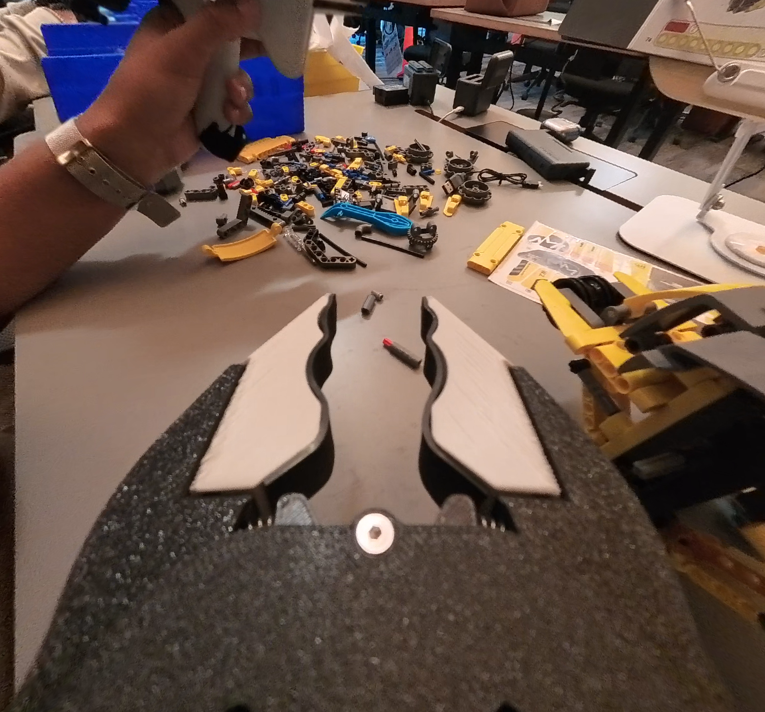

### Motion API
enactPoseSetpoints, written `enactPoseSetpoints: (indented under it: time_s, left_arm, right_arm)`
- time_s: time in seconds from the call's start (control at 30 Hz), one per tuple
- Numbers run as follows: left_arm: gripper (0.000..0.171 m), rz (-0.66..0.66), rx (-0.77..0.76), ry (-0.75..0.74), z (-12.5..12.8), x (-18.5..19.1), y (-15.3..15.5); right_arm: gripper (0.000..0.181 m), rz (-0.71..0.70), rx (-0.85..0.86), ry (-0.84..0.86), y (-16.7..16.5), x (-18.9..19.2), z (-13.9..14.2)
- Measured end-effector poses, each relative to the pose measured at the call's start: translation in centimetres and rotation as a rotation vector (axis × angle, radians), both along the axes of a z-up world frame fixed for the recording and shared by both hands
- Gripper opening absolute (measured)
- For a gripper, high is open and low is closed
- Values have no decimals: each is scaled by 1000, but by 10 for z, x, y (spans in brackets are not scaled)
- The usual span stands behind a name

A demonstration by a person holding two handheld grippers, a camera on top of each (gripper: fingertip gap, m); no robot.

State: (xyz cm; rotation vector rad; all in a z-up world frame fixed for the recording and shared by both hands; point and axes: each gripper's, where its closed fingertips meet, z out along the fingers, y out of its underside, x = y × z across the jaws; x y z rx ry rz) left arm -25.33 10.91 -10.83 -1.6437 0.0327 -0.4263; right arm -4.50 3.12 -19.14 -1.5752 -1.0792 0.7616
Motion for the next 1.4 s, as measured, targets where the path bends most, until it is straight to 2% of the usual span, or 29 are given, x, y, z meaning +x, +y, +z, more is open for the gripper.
enactPoseSetpoints:
  time_s: [0.17,0.3,0.33,0.4,0.47,0.6,0.73,0.8,0.83,0.87,0.97,1.07,1.13,1.23,1.27,1.4]
  left_arm:
    - [31,-11,-152,126,-36,11,16]
    - [46,-157,-315,139,-60,43,32]
    - [50,-193,-358,177,-66,51,37]
    - [54,-180,-393,322,-74,51,56]
    - [52,-163,-410,400,-80,48,80]
    - [52,-180,-545,385,-110,42,117]
    - [53,-143,-720,506,-151,30,122]
    - [45,-132,-725,528,-157,29,125]
    - [33,-139,-727,521,-158,31,125]
    - [33,-148,-726,505,-158,32,126]
    - [33,-182,-691,452,-147,37,124]
    - [32,-318,-579,294,-113,65,112]
    - [32,-523,-486,49,-73,104,87]
    - [31,-862,-433,-467,1,148,33]
    - [31,-957,-429,-566,18,158,17]
    - [31,-1142,-468,-561,26,196,-33]
  right_arm:
    - [41,-6,5,-5,0,0,0]
    - [41,-5,-2,11,-1,2,2]
    - [41,-4,-6,18,-1,3,3]
    - [41,0,-14,32,-1,4,4]
    - [41,3,-17,40,-2,4,6]
    - [41,-14,1,39,-1,8,7]
    - [41,-27,-4,55,1,12,9]
    - [41,-21,-13,71,1,13,10]
    - [41,-16,-17,76,0,13,11]
    - [41,-11,-22,78,0,12,11]
    - [41,-11,-16,75,-1,12,11]
    - [41,-19,-11,82,0,14,13]
    - [41,-29,-2,100,2,17,17]
    - [38,-70,27,141,9,26,26]
    - [38,-79,39,168,10,30,32]
    - [36,-6,54,381,0,44,67]
